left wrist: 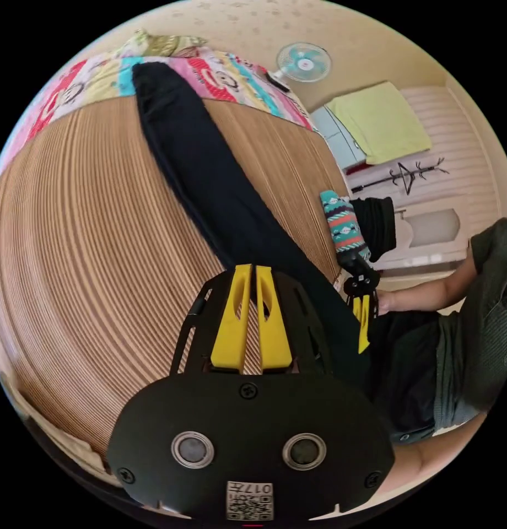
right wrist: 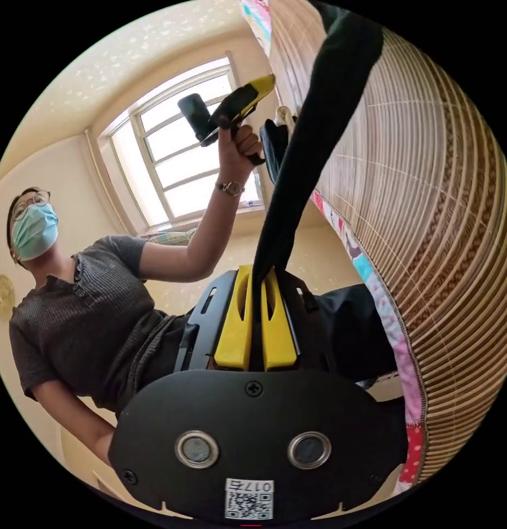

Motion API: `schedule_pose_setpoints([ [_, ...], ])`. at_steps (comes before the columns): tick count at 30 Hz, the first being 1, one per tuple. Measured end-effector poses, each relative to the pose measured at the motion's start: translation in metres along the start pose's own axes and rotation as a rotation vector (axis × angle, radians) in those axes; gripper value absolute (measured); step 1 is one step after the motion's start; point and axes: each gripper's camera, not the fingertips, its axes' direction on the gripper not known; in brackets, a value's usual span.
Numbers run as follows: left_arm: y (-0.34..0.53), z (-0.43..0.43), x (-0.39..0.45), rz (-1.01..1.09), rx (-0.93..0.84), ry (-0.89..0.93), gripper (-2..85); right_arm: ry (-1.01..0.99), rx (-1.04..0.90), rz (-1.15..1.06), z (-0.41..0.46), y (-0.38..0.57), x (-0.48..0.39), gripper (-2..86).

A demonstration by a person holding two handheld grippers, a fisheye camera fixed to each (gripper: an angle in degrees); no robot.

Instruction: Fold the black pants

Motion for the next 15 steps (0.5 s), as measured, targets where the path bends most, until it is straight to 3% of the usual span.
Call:
schedule_pose_setpoints([
  [4, -0.055, 0.056, 0.001, 0.117, -0.086, 0.127, -0.9, -0.049, -0.064, -0.121, -0.005, 0.000, -0.046, 0.6],
  [10, -0.037, 0.139, 0.009, 0.016, -0.251, 0.337, -1.0, -0.127, 0.045, -0.289, -0.053, 0.004, -0.085, 0.0],
  [15, -0.008, 0.185, 0.031, -0.100, -0.351, 0.543, -1.0, -0.109, 0.190, -0.262, -0.104, -0.016, -0.067, -0.1],
])
